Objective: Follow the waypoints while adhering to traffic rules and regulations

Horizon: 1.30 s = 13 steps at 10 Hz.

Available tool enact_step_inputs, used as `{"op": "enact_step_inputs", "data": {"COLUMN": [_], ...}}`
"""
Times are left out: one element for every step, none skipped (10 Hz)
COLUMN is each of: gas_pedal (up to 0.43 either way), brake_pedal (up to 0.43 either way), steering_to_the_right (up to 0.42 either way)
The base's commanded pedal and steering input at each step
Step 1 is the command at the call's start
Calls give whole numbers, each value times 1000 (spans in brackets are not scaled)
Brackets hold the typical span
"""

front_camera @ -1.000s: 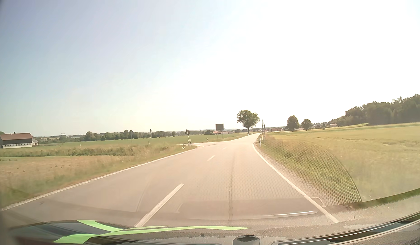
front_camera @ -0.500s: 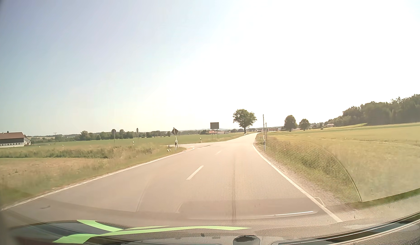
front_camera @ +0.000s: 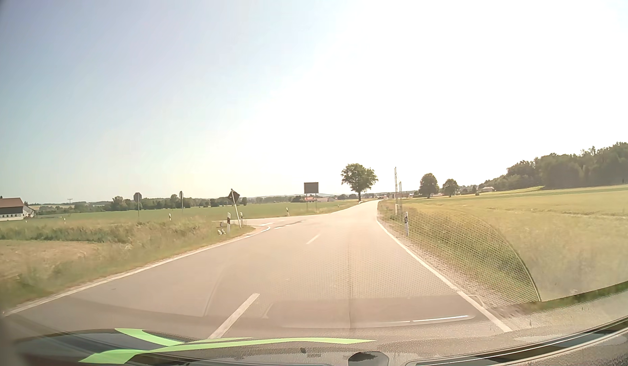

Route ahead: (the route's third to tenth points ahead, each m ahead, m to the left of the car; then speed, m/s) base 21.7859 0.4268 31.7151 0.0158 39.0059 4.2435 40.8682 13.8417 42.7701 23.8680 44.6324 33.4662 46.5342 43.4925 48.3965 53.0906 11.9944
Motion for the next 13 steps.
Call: {"op": "enact_step_inputs", "data": {"gas_pedal": [0, 0, 0, 0, 0, 0, 0, 0, 0, 0, 0, 0, 0], "brake_pedal": [183, 195, 207, 213, 207, 207, 213, 226, 238, 244, 256, 256, 256], "steering_to_the_right": [16, 16, 16, 15, 13, 12, 11, 11, 10, 10, 9, 8, 7]}}
